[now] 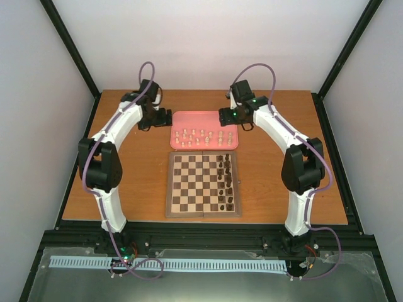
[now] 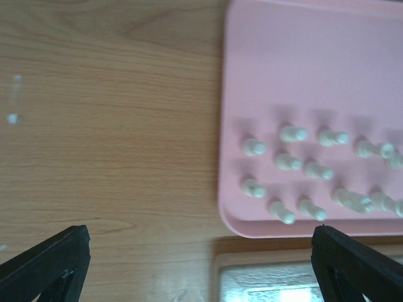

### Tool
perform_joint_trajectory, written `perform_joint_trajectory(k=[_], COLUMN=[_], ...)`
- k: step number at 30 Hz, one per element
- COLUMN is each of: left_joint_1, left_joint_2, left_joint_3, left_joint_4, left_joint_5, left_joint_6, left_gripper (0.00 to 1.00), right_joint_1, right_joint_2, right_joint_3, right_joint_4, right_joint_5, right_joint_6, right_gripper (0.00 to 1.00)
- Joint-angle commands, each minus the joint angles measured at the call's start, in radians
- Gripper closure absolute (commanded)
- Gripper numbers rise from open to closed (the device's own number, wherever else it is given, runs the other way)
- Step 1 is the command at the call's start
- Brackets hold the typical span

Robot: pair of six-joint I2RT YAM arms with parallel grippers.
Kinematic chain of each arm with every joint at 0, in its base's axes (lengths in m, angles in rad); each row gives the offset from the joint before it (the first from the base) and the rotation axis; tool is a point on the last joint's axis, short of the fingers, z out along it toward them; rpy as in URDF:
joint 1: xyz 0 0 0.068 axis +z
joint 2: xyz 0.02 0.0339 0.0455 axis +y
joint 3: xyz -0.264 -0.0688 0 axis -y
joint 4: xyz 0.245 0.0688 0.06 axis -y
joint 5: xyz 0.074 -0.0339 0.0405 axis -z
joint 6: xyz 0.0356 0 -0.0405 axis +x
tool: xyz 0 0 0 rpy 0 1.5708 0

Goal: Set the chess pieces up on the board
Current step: Pick up the chess piece from the storage box.

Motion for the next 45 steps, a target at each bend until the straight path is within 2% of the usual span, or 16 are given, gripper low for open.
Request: perform_joint_trajectory(k=[1, 7, 13, 18, 24, 31, 35, 37, 38, 40, 45], left_joint_1=[0.086, 0.092, 0.092, 0.092, 0.083, 0.008, -0.030, -0.031, -0.031, -0.032, -0.037], left_joint_2=[-0.069, -0.099, -0.098, -0.070, 0.002, 0.098, 0.133, 0.152, 0.166, 0.198, 0.257], left_joint_3=[-0.037, -0.103, -0.130, -0.072, 0.015, 0.128, 0.139, 0.140, 0.148, 0.169, 0.198], left_joint_4=[0.028, 0.040, 0.051, 0.041, 0.017, -0.036, -0.041, -0.033, -0.035, -0.045, -0.030], left_joint_5=[0.036, 0.012, 0.013, 0.067, 0.125, 0.124, 0.136, 0.129, 0.120, 0.107, 0.109], left_joint_6=[-0.030, -0.012, -0.006, -0.009, -0.026, -0.016, -0.026, -0.028, -0.028, -0.028, -0.043], left_gripper=[0.03, 0.03, 0.03, 0.05, 0.18, 0.21, 0.22, 0.28, 0.36, 0.47, 0.49], right_joint_1=[0.048, 0.085, 0.103, 0.101, 0.087, 0.047, 0.035, 0.035, 0.035, 0.035, 0.033], right_joint_2=[0.045, 0.095, 0.145, 0.188, 0.221, 0.213, 0.201, 0.197, 0.195, 0.194, 0.197], right_joint_3=[0.028, 0.055, 0.116, 0.186, 0.265, 0.252, 0.230, 0.218, 0.212, 0.206, 0.209], right_joint_4=[-0.046, -0.073, -0.090, -0.116, -0.132, -0.146, -0.146, -0.143, -0.142, -0.141, -0.142], right_joint_5=[-0.054, -0.082, -0.087, 0.004, 0.022, 0.030, 0.020, 0.017, 0.016, 0.009, 0.011], right_joint_6=[0.022, 0.036, 0.035, 0.048, 0.055, 0.070, 0.062, 0.065, 0.068, 0.071, 0.063], right_gripper=[0.21, 0.35, 0.36, 0.35, 0.35, 0.35, 0.35, 0.35, 0.35, 0.35, 0.35])
